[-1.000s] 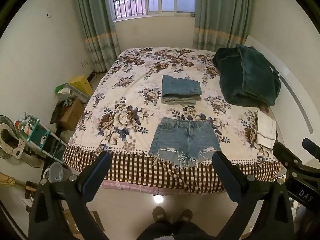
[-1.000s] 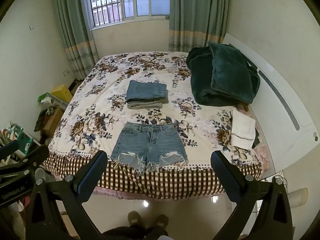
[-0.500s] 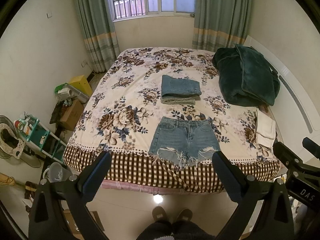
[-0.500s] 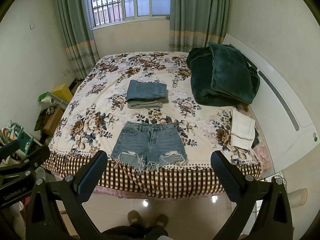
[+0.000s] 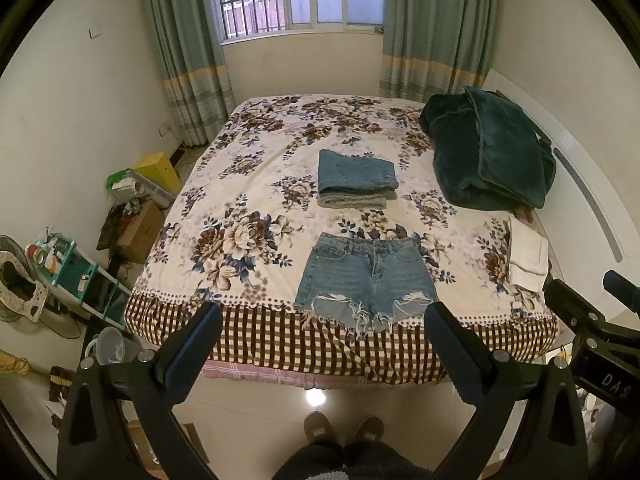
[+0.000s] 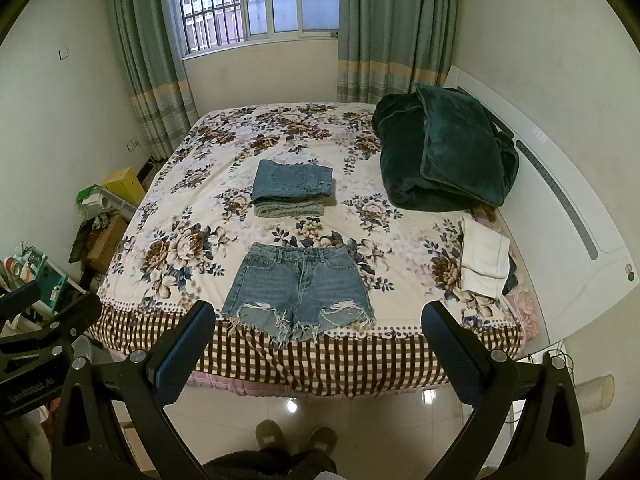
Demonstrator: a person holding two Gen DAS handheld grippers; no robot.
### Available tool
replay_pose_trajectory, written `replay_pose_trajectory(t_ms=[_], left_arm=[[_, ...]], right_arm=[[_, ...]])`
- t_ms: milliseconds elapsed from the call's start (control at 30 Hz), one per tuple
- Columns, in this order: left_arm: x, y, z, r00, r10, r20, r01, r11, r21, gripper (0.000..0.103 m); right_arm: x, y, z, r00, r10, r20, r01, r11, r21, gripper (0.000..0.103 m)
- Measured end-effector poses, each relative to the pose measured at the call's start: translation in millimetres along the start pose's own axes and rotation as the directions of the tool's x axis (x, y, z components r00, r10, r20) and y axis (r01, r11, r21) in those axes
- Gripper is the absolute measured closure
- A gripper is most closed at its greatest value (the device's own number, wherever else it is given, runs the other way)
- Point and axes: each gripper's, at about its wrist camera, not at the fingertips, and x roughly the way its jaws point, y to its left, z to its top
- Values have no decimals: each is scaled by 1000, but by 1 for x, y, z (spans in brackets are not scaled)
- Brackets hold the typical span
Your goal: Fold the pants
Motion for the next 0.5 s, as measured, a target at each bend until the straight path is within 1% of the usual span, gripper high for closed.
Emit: replay_pose_trajectory(t_ms=[267,400,500], left_arm=[[-1,0,0,1000,0,2,0,1000,0,0],[-2,0,0,1000,0,2,0,1000,0,0],[-2,0,0,1000,0,3,0,1000,0,0]], right_arm=[[-1,-2,0,1000,1,2,-1,1000,0,0],[-10,5,-7,1000,1,3,-1,1000,-2,0],[-7,3,-4,1000,1,1,-1,1000,-3,0]])
